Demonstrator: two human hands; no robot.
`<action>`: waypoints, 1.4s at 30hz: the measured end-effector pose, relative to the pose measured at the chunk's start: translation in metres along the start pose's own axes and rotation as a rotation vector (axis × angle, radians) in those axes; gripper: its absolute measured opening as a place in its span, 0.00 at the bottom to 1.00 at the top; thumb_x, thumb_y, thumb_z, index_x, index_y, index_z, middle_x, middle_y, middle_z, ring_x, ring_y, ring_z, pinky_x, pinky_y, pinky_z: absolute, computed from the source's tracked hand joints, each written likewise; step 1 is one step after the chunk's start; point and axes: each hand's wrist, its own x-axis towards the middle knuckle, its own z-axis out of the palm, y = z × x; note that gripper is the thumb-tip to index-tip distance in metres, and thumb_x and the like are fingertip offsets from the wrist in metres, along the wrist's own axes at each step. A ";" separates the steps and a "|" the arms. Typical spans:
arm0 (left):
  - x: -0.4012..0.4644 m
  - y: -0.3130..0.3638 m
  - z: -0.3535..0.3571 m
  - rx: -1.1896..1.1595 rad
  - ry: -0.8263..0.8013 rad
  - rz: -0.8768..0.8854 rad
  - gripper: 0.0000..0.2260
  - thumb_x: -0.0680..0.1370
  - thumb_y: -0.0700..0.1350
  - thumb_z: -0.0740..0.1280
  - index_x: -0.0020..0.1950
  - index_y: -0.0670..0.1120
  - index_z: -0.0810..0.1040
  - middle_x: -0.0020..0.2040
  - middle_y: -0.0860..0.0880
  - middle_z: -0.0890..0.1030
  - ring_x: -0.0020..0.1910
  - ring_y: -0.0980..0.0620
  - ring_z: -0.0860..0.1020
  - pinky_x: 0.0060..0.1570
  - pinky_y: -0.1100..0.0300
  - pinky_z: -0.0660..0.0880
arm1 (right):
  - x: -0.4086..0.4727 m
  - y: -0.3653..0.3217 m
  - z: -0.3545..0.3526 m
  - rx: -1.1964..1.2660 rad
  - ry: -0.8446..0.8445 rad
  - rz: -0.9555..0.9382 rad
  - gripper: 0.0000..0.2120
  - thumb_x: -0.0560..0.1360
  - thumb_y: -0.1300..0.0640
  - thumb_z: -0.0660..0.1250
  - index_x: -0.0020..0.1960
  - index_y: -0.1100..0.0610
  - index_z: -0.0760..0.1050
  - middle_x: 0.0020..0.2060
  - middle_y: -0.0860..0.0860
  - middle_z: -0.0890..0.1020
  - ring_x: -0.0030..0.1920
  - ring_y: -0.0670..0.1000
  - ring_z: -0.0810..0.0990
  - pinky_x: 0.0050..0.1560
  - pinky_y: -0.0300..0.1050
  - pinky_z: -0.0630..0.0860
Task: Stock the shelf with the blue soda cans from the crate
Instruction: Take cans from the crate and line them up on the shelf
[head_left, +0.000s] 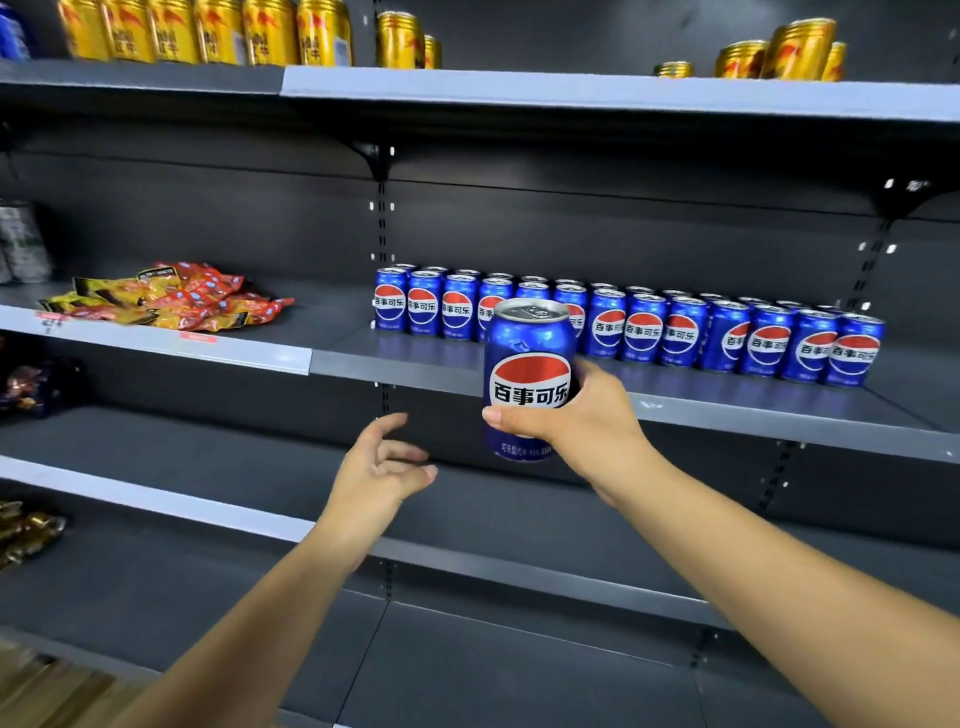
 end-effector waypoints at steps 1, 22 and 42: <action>0.010 -0.003 -0.008 0.010 0.009 0.008 0.24 0.73 0.31 0.69 0.65 0.48 0.69 0.45 0.47 0.79 0.35 0.60 0.77 0.46 0.68 0.72 | 0.009 0.002 0.009 0.010 0.003 0.002 0.24 0.59 0.60 0.81 0.52 0.55 0.76 0.44 0.48 0.83 0.46 0.46 0.81 0.48 0.41 0.78; 0.223 -0.030 -0.109 0.261 -0.008 0.271 0.16 0.76 0.34 0.64 0.39 0.56 0.77 0.33 0.50 0.77 0.36 0.44 0.77 0.42 0.55 0.75 | 0.204 0.035 0.181 -0.075 0.155 0.050 0.31 0.59 0.59 0.82 0.59 0.57 0.74 0.51 0.51 0.82 0.52 0.49 0.80 0.57 0.47 0.77; 0.331 -0.051 -0.117 0.570 -0.148 0.378 0.35 0.67 0.48 0.76 0.70 0.45 0.66 0.63 0.49 0.75 0.62 0.51 0.72 0.59 0.58 0.69 | 0.292 0.087 0.254 -0.142 0.231 0.108 0.30 0.57 0.57 0.82 0.57 0.57 0.76 0.46 0.50 0.84 0.48 0.48 0.82 0.50 0.50 0.80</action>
